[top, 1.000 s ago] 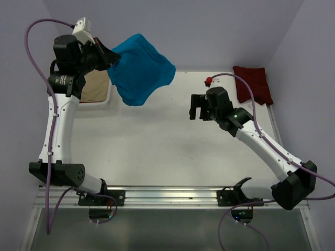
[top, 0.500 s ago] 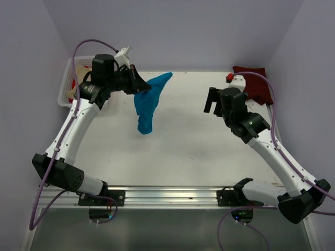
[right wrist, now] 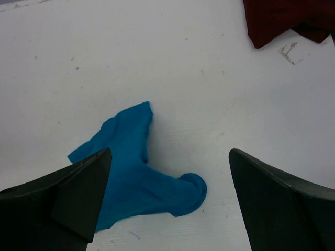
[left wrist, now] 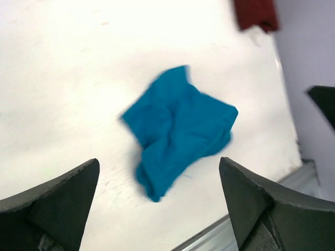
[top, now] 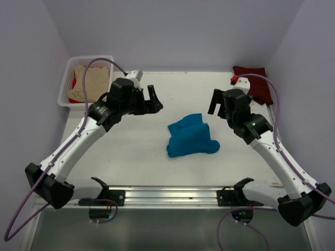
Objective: Fold and stack the t-shirts
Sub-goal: Move the tshirt to the center of the board, then flatten the tshirt out
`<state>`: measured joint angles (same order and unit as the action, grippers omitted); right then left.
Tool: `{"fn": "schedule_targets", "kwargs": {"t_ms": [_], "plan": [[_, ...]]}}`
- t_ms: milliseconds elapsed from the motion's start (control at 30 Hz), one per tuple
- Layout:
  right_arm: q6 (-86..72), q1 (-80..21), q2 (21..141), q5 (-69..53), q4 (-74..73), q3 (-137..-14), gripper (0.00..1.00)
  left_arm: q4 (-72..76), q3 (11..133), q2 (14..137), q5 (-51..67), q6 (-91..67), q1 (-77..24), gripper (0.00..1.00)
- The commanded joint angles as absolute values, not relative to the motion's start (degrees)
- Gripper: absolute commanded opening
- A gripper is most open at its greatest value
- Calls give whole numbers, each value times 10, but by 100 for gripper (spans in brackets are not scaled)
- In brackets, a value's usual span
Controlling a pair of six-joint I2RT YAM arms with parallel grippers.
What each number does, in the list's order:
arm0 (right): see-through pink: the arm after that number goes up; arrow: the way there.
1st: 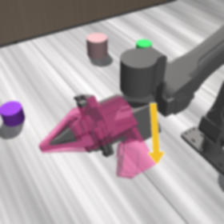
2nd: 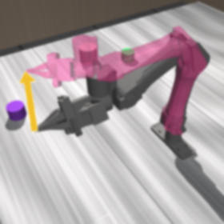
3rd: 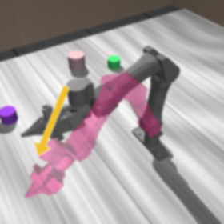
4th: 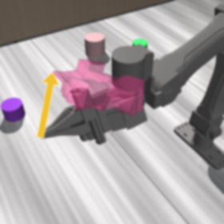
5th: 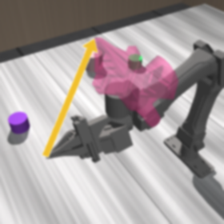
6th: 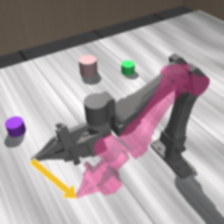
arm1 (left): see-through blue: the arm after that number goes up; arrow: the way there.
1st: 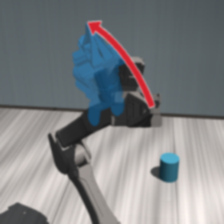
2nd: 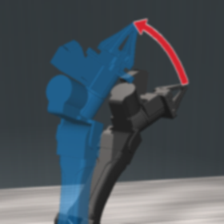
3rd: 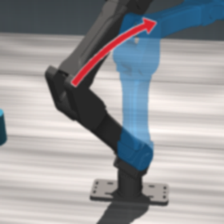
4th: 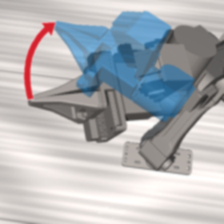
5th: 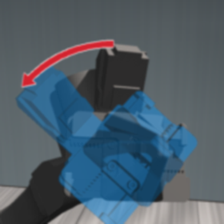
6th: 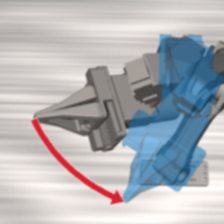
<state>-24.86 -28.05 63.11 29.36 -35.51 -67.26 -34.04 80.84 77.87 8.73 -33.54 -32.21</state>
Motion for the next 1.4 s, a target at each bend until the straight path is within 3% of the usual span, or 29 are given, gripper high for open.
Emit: {"fn": "schedule_targets", "kwargs": {"t_ms": [0,133,300,467,667,867,1067,1167,1267,1367], "plan": [[-256,-279,634,294,-360,-680,99,-374,725,682,-131,-390,-315,100],[-259,-277,656,275,-359,-676,99,-345,626,627,-128,-413,-315,100],[-280,-267,735,244,-336,-668,99,-351,606,636,-99,-411,-315,100],[-292,-222,863,93,-247,-663,99,-333,584,637,-84,-405,-315,100],[-305,-229,1005,-12,-232,-751,86,-334,577,624,-100,-401,-315,100],[-301,-265,1080,-32,-255,-791,83,-326,564,616,-105,-402,-315,100],[-286,-273,1178,-52,-292,-875,71,-314,549,631,-87,-401,-315,100],[-276,-278,1200,-32,-321,-904,70,-309,544,631,-86,-400,-315,100],[-272,-285,1201,-10,-348,-920,62,-304,535,623,-85,-400,-315,100],[-267,-293,1187,13,-373,-925,37,-302,528,617,-88,-398,-315,100]]}}
